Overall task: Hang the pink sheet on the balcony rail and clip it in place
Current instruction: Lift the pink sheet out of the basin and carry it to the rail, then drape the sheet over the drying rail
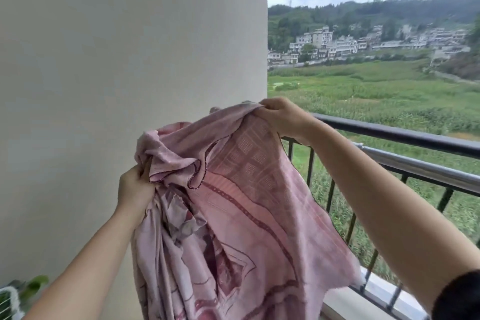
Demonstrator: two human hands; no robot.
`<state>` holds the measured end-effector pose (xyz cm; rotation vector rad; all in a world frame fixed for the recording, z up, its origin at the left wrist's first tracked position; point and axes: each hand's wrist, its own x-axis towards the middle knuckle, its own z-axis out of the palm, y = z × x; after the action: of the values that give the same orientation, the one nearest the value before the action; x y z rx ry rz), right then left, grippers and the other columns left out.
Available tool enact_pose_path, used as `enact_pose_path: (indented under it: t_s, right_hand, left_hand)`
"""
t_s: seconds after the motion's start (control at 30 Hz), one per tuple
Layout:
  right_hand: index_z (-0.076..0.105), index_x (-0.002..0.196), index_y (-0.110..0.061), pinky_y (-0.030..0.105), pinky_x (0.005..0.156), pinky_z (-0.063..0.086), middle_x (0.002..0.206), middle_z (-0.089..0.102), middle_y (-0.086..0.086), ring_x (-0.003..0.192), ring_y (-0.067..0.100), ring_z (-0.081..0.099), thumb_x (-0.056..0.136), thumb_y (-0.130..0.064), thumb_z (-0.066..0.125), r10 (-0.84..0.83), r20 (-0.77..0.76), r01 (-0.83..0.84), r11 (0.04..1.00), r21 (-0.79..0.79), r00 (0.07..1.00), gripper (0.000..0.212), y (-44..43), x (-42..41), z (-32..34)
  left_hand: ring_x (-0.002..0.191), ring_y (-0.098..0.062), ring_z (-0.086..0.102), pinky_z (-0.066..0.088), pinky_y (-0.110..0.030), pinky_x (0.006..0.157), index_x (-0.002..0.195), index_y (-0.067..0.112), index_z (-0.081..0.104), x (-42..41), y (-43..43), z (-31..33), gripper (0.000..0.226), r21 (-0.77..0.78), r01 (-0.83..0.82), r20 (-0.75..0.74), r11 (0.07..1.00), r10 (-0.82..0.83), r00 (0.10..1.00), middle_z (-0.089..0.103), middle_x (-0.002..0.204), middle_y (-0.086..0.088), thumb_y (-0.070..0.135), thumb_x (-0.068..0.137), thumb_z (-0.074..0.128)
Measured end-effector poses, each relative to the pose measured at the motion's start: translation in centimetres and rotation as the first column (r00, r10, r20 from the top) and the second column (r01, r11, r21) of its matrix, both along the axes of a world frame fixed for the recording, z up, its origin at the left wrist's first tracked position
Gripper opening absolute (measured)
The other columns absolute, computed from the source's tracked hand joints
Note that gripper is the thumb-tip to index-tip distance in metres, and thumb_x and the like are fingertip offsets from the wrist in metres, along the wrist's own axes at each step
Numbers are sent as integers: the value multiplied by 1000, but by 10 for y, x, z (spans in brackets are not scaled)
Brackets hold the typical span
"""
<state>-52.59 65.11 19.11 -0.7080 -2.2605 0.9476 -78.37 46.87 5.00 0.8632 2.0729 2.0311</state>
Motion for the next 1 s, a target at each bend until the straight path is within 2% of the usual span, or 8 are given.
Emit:
enact_pose_path:
  t_s: [0.1, 0.2, 0.3, 0.43, 0.6, 0.7, 0.8, 1.0]
  right_hand:
    - [69, 116, -8, 43, 91, 55, 117, 68, 22, 93, 27, 66, 100, -24, 56, 237, 13, -213, 897, -387, 972, 26, -3, 2, -13]
    - [68, 121, -7, 40, 100, 52, 116, 72, 16, 98, 25, 69, 103, -24, 51, 530, 404, -295, 806, -513, 746, 30, -13, 0, -27]
    - [60, 135, -22, 29, 104, 47, 131, 65, 0, 117, 18, 63, 99, -17, 57, 335, 789, -364, 919, -152, 515, 37, -20, -16, -44]
    - [41, 148, -26, 32, 107, 46, 143, 52, -3, 125, 11, 55, 90, -40, 68, 249, 428, -314, 946, 86, 869, 65, -37, -45, -60]
    - [73, 116, -19, 28, 86, 57, 106, 75, -2, 87, 11, 68, 96, -38, 62, 178, 495, -336, 908, 251, 850, 29, -44, -75, -77]
    - [69, 108, -14, 44, 77, 58, 101, 74, 7, 81, 23, 67, 103, -28, 47, -61, 143, -6, 905, 426, 988, 26, -19, -82, -59]
    - [60, 108, -10, 52, 73, 58, 98, 69, 13, 83, 32, 68, 100, -30, 39, -199, -167, 235, 943, 235, 966, 30, 1, -86, -25]
    - [64, 113, -11, 36, 68, 59, 98, 68, 5, 74, 18, 65, 103, -31, 47, -235, -107, 253, 945, 207, 966, 29, -5, -86, -3]
  left_hand:
    - [67, -19, 53, 40, -36, 61, 73, 17, 70, -7, 0, -7, 42, 10, -26, 104, 1000, 25, 994, 64, 71, -3, 55, 90, 59]
    - [71, -19, 60, 45, -36, 65, 76, 13, 71, -6, 4, -3, 53, 17, -3, 165, 1000, 0, 986, 70, 77, -5, 64, 83, 61]
    - [69, -19, 60, 45, -34, 64, 80, 5, 69, -6, 8, 6, 47, 28, 52, 138, 998, -56, 989, 69, 77, -7, 51, 83, 67]
    - [72, -22, 61, 47, -37, 65, 72, 7, 69, -1, 20, 12, 18, 57, 127, 123, 990, -133, 983, 68, 73, -10, 23, 62, 67]
    - [62, -17, 54, 41, -32, 61, 76, -4, 67, 5, 27, 19, 64, 27, 195, 100, 981, -196, 975, 61, 65, -9, 59, 88, 61]
    - [61, -21, 57, 41, -34, 61, 77, -6, 67, -4, 19, 23, 80, -99, 252, 79, 963, -245, 966, 64, 67, -10, 73, 77, 55]
    - [79, -28, 72, 54, -41, 77, 76, 6, 77, -15, 9, 15, 60, -158, 291, 125, 944, -273, 954, 75, 82, -14, 65, 79, 64]
    - [55, -19, 42, 33, -32, 61, 56, 2, 49, -23, -9, 3, 85, -200, 243, 74, 949, -232, 970, 47, 55, -13, 86, 62, 63]
